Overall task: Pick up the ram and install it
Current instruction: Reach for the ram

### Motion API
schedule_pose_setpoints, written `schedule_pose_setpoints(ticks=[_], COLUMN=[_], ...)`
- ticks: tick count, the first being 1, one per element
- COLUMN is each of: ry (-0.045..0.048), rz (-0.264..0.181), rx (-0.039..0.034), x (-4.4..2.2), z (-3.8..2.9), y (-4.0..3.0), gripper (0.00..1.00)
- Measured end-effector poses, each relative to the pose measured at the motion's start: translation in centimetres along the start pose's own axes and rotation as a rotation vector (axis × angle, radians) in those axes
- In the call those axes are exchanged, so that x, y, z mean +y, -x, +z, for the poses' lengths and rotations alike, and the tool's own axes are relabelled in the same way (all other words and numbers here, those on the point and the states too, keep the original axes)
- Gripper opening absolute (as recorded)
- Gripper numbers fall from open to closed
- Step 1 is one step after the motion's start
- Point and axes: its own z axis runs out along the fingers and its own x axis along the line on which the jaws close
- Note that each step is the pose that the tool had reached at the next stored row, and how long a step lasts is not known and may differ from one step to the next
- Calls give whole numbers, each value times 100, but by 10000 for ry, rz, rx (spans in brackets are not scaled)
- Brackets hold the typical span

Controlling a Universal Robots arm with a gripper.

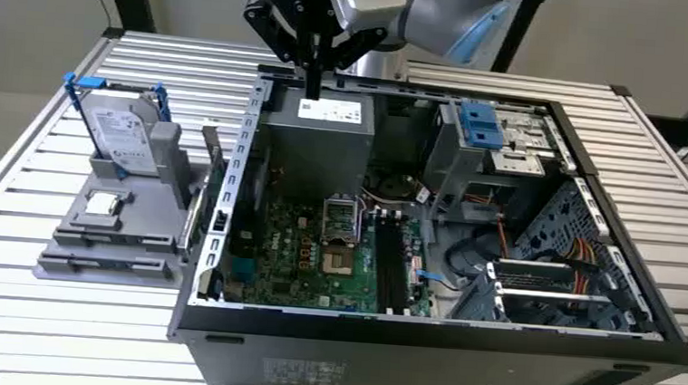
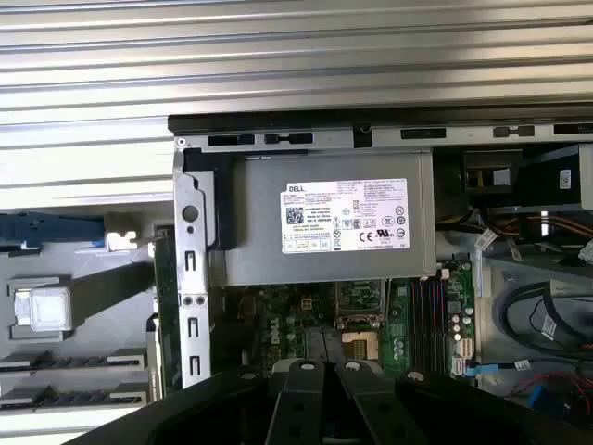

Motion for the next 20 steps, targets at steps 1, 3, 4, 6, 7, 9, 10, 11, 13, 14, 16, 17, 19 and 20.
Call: schedule_pose_setpoints(ticks=[1,3,4,6,7,9,10,11,13,14,16,17,19,20], ry=[0,-1,0,0,-1,-1,-1,0,0,-1,0,0,0,0], rz=[0,0,0,1,2,0,0,-1,-2,-2,-5,-7,-9,-10], rx=[0,0,0,0,0,0,0,0,0,0,1,0,0,1], x=[0,0,0,0,-1,-1,-2,-2,-3,-3,-4,-4,-5,-5], z=[0,0,0,0,-1,-1,-1,-1,-1,-1,-1,-2,-2,-2], y=[0,0,0,-4,-10,-22,-28,-33,-43,-48,-58,-62,-70,-74], gripper=[0,0,0,0,0,0,0,0,0,0,0,0,0,0])
